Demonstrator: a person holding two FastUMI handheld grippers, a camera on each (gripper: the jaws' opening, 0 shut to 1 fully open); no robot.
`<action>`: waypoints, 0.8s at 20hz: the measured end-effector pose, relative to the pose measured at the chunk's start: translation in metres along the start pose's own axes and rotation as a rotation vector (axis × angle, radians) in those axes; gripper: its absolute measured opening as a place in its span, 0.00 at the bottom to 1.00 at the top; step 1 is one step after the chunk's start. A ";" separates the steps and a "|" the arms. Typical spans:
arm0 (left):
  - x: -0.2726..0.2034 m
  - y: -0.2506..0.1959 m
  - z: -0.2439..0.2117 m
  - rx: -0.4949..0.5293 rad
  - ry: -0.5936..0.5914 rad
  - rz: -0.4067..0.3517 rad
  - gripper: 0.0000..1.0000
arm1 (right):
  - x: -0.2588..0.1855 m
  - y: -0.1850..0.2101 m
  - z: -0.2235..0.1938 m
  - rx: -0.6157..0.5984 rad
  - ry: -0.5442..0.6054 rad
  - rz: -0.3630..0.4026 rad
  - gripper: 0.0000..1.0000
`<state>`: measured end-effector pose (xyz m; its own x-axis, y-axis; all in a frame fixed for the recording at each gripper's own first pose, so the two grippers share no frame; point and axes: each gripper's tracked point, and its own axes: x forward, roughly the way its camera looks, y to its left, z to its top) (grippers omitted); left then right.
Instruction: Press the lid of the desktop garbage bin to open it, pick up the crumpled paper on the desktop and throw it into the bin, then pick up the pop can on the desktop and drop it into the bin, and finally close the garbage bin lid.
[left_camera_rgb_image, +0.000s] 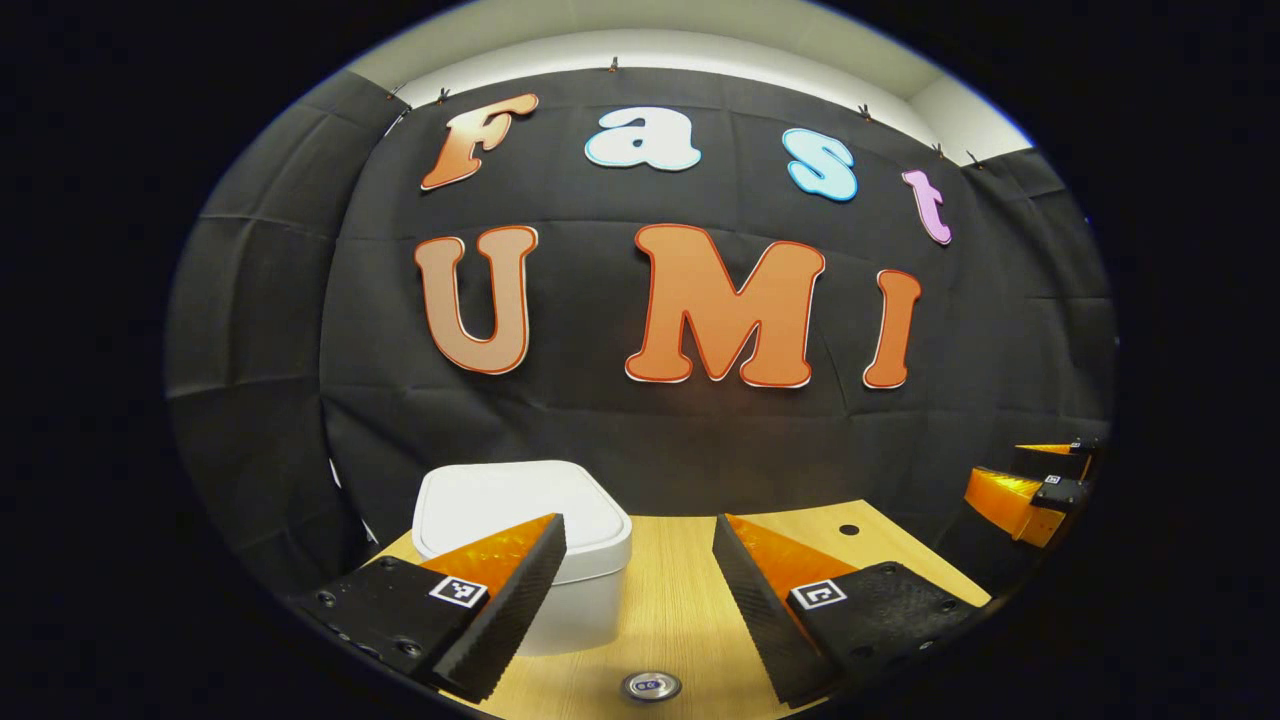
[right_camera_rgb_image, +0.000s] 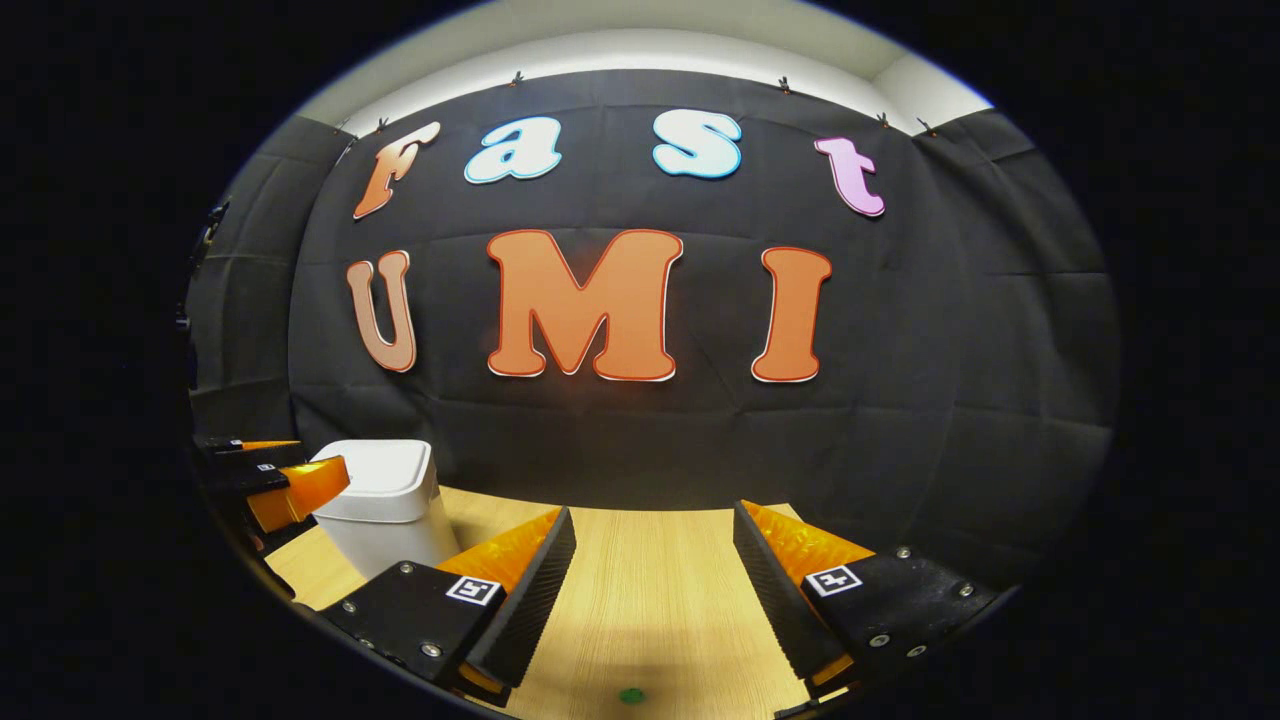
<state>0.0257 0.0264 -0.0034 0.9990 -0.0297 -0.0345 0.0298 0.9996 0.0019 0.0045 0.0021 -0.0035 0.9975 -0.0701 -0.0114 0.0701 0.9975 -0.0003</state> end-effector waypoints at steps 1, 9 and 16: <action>0.002 -0.001 0.001 0.006 0.001 -0.005 0.93 | 0.001 -0.001 -0.001 0.000 0.001 -0.001 0.94; 0.007 -0.008 -0.004 0.049 0.024 -0.048 0.43 | 0.004 0.004 -0.002 0.009 0.008 0.009 0.95; 0.009 0.024 0.001 0.058 0.027 0.014 0.00 | 0.009 0.005 -0.006 0.005 0.021 0.014 0.95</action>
<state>0.0352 0.0500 -0.0021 0.9981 -0.0146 -0.0607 0.0183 0.9980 0.0608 0.0137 0.0069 -0.0093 0.9979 -0.0559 -0.0325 0.0561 0.9984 0.0051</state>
